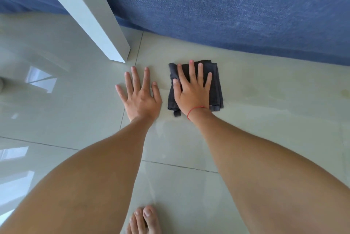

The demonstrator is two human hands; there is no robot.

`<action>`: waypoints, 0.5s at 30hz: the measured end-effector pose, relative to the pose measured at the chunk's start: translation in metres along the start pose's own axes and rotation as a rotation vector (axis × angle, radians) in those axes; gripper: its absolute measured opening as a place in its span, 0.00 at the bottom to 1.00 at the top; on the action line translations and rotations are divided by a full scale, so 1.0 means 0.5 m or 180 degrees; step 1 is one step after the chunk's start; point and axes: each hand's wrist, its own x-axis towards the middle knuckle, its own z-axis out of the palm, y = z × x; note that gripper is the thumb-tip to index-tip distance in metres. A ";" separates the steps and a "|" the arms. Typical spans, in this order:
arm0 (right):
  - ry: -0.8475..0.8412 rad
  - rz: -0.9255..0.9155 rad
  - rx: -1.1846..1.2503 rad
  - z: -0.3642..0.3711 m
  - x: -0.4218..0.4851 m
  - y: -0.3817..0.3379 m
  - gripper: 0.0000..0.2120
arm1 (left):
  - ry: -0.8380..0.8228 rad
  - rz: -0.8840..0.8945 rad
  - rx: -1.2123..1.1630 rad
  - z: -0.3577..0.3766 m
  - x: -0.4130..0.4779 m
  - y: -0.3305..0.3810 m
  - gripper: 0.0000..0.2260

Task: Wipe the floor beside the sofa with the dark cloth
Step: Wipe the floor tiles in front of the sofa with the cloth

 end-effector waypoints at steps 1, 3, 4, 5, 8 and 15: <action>-0.0026 -0.0105 -0.0022 0.000 -0.012 0.001 0.24 | -0.0010 0.0002 -0.0011 -0.001 0.000 0.000 0.25; -0.0103 -0.0276 -0.0008 -0.003 -0.033 0.013 0.23 | -0.0022 -0.0008 -0.0019 -0.002 0.000 0.000 0.25; -0.0149 -0.0350 0.0010 -0.005 -0.040 0.024 0.23 | -0.0027 -0.0011 -0.0011 -0.002 0.000 0.001 0.25; -0.0189 -0.0415 0.0016 -0.008 -0.047 0.040 0.23 | -0.0033 -0.0006 0.0002 -0.002 0.000 0.001 0.25; -0.0213 -0.0452 -0.0058 -0.020 -0.057 0.091 0.24 | -0.0060 -0.0007 0.0007 -0.004 0.001 0.001 0.25; 0.0030 0.0470 0.0069 -0.023 0.022 0.061 0.23 | -0.0044 -0.0007 0.0011 -0.001 0.000 -0.001 0.25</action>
